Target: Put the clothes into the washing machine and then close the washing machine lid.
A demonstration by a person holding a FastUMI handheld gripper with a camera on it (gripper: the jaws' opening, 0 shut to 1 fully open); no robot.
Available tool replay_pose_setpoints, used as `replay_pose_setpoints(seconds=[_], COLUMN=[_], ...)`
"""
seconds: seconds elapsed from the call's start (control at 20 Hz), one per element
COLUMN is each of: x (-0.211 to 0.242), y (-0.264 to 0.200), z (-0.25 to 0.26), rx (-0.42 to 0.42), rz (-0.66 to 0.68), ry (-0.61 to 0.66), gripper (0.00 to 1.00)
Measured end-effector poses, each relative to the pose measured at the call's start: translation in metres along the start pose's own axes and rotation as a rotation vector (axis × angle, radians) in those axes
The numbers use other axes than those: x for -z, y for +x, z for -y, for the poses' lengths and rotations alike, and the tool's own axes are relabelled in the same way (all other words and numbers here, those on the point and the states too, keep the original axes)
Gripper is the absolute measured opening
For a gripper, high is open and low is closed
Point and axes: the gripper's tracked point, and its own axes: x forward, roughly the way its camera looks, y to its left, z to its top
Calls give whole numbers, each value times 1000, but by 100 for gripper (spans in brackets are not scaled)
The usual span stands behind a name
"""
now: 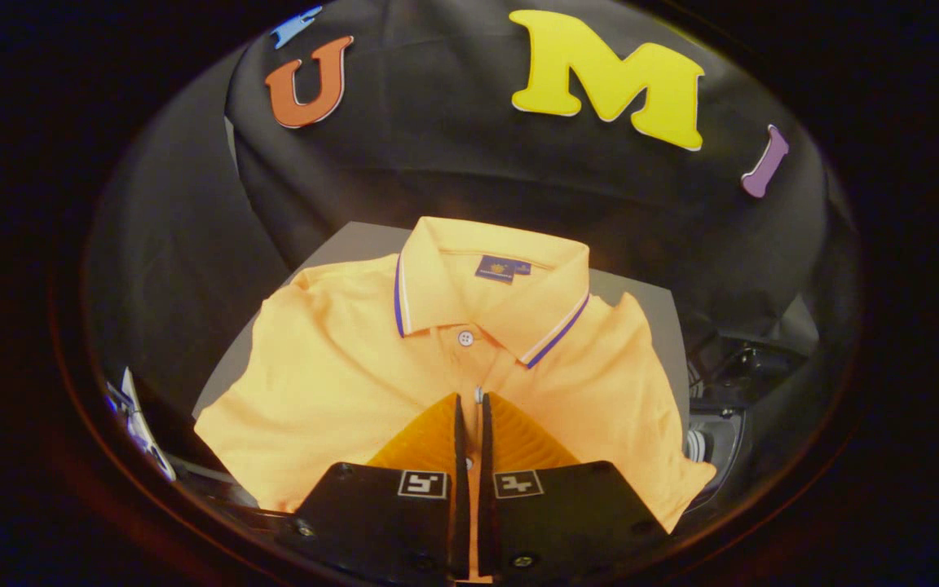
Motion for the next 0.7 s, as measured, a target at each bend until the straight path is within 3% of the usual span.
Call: replay_pose_setpoints(seconds=[0.15, 0.45, 0.7], x=[2, 17, 32], y=[-5, -42, -114], z=[-5, -1, 24], rx=[-11, -113, -95], rz=[43, 150, 304], ry=[-21, 73, 94], gripper=[6, 6, 6])
